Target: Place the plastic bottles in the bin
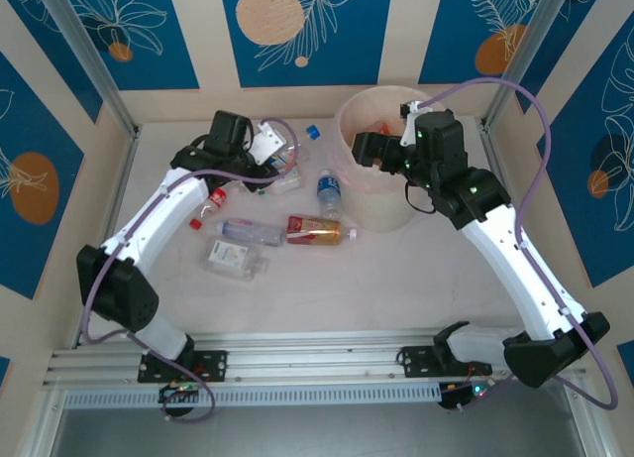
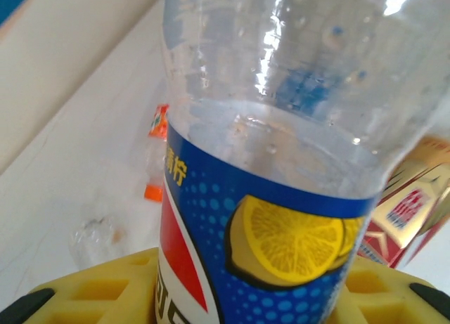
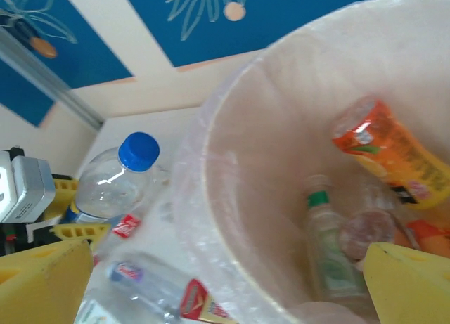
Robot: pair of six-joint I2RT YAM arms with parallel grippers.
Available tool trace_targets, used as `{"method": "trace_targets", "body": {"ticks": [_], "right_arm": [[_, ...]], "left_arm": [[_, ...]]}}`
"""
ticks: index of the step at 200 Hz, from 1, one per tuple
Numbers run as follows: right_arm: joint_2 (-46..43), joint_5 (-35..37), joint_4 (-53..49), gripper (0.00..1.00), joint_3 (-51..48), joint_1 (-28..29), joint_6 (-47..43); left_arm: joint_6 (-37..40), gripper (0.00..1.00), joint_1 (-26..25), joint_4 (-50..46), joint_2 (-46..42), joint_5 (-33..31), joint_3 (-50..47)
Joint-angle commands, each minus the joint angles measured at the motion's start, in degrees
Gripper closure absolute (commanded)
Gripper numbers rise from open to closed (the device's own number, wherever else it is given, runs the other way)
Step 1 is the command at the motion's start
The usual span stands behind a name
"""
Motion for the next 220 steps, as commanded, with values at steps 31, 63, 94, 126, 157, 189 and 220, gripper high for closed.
{"method": "trace_targets", "body": {"ticks": [31, 63, 94, 126, 157, 189, 220], "right_arm": [[1.6, -20.3, 13.3, 0.00, -0.4, -0.4, 5.6], [5.6, -21.6, 16.9, 0.02, 2.4, 1.1, 4.6], [9.6, -20.7, 19.4, 0.04, 5.6, 3.0, 2.9], [12.3, -19.7, 21.7, 0.08, 8.3, 4.8, 1.3], [13.8, -18.3, 22.6, 0.23, 9.8, 5.4, 0.9], [14.4, -18.0, 23.1, 0.45, 10.2, 5.8, 0.5], [14.8, -17.2, 22.4, 0.71, 10.8, 6.1, 0.1]], "left_arm": [[-7.0, 0.55, -0.7, 7.0, -7.2, 14.6, -2.5], [-9.6, 0.55, -0.9, 9.2, -8.3, 20.9, -3.3], [-10.3, 0.55, -1.4, 10.1, -8.5, 23.4, -3.4], [-10.5, 0.55, -1.6, 10.4, -8.5, 25.1, -3.3], [-10.7, 0.55, -1.9, 10.7, -9.0, 26.2, -3.3], [-11.1, 0.55, -2.0, 11.0, -9.1, 26.7, -3.3], [-11.7, 0.55, -2.2, 11.5, -9.0, 27.4, -3.1]]}}
